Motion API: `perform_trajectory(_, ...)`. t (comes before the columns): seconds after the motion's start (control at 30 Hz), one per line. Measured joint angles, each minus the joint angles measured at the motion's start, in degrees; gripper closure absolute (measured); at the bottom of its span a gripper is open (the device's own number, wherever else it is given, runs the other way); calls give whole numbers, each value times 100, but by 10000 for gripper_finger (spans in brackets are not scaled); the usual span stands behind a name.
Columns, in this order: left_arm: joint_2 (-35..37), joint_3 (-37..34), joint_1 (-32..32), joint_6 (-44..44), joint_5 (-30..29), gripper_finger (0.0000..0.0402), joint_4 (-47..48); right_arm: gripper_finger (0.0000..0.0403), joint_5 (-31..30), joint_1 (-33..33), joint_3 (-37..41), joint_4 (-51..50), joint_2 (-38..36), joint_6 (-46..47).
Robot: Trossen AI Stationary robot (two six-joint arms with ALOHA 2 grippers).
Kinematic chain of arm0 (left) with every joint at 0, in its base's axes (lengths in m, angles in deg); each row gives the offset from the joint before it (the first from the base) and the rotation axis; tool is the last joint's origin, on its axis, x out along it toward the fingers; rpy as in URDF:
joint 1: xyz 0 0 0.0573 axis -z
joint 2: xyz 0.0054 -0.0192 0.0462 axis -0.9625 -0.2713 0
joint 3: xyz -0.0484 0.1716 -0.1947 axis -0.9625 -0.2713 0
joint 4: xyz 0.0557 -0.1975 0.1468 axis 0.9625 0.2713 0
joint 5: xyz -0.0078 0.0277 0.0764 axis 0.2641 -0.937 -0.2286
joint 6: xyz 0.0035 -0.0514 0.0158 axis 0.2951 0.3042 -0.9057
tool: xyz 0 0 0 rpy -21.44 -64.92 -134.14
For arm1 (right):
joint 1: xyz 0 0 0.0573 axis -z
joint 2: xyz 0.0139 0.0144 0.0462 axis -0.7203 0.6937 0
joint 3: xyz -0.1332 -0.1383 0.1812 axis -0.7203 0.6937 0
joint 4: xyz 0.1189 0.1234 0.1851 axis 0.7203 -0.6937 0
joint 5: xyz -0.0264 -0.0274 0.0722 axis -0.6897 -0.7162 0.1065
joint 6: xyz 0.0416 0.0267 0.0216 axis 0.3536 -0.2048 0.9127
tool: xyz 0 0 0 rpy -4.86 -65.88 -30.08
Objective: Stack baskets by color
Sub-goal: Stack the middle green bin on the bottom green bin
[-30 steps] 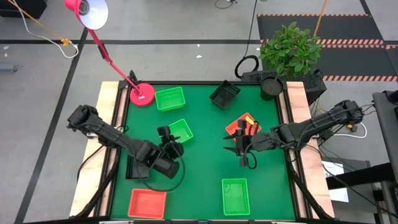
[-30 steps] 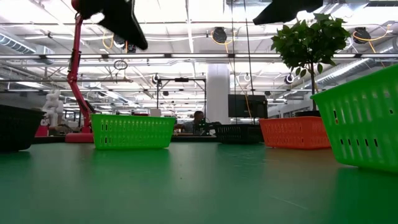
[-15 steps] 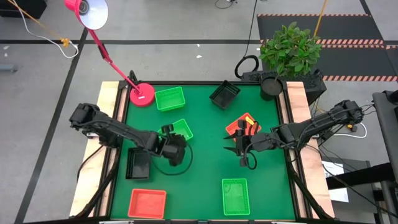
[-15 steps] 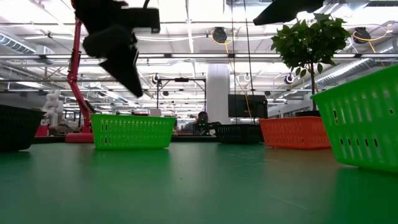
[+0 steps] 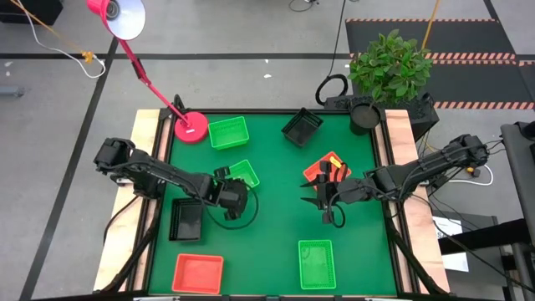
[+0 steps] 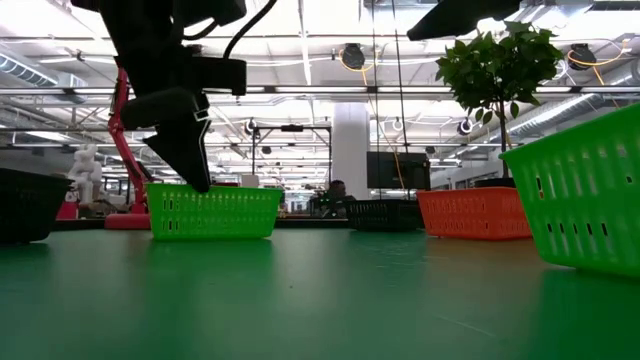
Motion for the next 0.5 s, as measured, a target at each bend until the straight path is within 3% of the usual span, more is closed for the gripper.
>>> perform_trajectory(0.5,-2,0,-107,109,240,257,19,243,0,0,0,2,0,-46)
